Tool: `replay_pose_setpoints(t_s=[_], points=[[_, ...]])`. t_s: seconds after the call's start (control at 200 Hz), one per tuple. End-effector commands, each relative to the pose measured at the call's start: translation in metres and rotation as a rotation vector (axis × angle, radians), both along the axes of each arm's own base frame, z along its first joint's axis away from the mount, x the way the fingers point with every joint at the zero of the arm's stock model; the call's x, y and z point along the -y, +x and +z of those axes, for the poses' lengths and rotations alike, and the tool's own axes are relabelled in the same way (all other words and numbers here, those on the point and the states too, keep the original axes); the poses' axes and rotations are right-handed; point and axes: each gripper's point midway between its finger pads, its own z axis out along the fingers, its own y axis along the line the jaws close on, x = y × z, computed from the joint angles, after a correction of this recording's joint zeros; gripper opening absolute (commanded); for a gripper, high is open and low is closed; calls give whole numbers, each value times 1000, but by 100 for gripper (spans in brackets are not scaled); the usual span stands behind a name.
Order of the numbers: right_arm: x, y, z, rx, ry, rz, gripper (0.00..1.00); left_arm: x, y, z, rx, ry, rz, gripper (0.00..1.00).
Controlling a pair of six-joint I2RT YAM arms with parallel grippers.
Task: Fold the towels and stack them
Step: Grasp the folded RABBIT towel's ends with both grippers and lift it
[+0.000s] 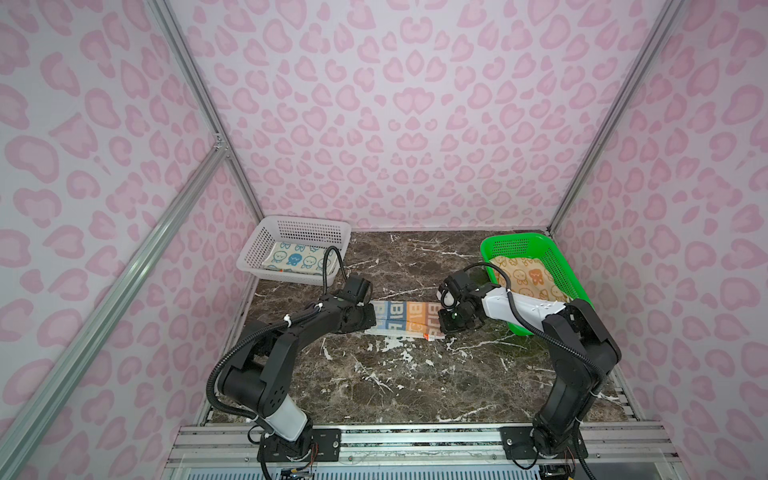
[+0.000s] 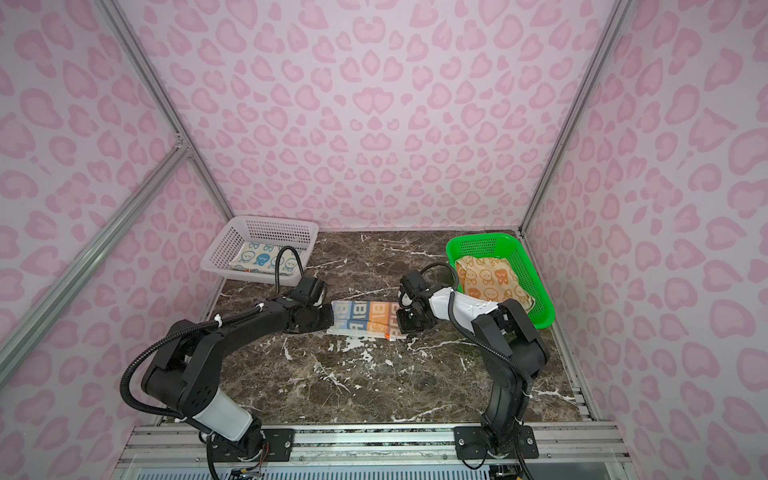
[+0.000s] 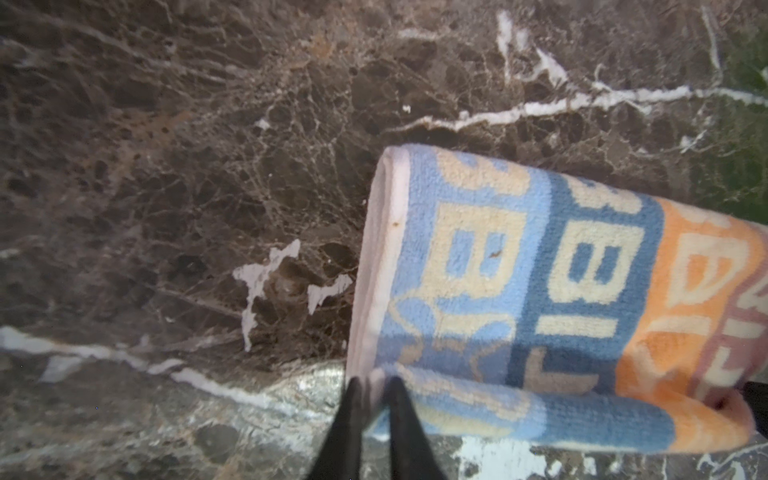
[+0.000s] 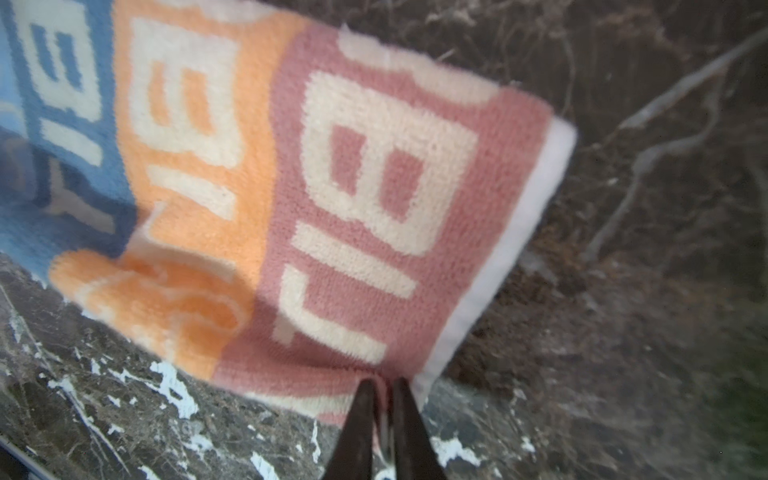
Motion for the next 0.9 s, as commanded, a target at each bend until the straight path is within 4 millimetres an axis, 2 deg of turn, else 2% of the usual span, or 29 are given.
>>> replay_pose_setpoints(t_s=[0.0,0.045,0.085,0.115,0.225,0.365,0.465,0.565,0.755,0.895], points=[[-3,2,15,29,9,14,34,13,9,27,66,-53,-33,53],[-5,4,25,47,18,12,43,16,10,39,86,-67,-39,64],[-7,5,32,62,27,12,54,20,10,50,104,-82,-49,82],[-9,6,37,71,36,9,60,23,11,58,116,-97,-54,99],[-23,8,52,92,125,-3,73,37,13,85,153,-195,-54,98],[-49,6,60,74,314,-24,81,69,11,95,126,-383,-76,98],[-65,1,61,39,438,-36,84,77,6,81,83,-432,-70,98],[-69,-4,52,7,477,-41,86,80,-3,58,36,-417,-71,98],[-49,-3,20,-30,412,-74,88,64,-20,12,-41,-333,-43,98],[-28,-1,-4,-70,345,-102,89,59,-25,-4,-72,-289,-52,98]])
